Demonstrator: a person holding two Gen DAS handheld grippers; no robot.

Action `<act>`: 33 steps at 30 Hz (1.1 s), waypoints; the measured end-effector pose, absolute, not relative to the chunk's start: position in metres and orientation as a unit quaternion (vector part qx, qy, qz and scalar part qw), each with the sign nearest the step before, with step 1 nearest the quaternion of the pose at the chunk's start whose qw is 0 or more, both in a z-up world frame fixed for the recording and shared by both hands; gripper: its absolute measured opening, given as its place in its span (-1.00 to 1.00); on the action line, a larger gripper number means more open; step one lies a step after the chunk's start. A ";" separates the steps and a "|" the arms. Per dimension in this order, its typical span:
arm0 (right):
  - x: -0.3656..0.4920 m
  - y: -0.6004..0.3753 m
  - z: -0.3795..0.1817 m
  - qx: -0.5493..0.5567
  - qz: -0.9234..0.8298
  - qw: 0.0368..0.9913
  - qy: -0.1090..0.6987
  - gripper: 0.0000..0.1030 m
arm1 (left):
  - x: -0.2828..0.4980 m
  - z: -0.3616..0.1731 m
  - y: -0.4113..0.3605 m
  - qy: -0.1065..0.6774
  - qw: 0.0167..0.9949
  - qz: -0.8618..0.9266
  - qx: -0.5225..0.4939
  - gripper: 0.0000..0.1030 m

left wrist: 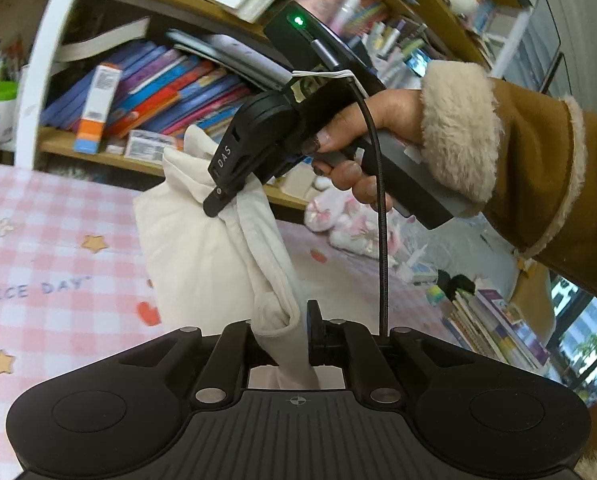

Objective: Fold clothes

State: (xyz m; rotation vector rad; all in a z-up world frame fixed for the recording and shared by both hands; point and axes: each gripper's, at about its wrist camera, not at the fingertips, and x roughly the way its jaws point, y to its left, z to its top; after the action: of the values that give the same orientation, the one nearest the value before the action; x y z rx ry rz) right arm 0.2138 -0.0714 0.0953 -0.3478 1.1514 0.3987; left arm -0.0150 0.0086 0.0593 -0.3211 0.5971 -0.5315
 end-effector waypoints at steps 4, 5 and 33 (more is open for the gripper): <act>0.205 -0.115 0.100 -0.145 0.199 0.818 0.520 -0.86 | -0.018 0.063 -0.034 0.296 0.913 -0.246 -0.131 -0.85; 0.203 -0.128 0.101 -0.140 0.203 0.821 0.516 -0.86 | -0.019 0.064 -0.045 0.298 0.915 -0.243 -0.125 -0.85; 0.195 -0.360 -0.019 0.120 0.196 0.819 0.526 -0.40 | -0.005 -0.012 -0.229 0.436 0.885 -0.155 0.044 -0.69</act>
State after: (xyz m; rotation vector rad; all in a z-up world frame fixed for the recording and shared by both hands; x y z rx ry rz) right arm 0.1954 -0.3598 -0.0192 0.2546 1.1203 0.4175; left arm -0.0055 -0.2291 -0.0122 0.0917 0.9079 -0.3225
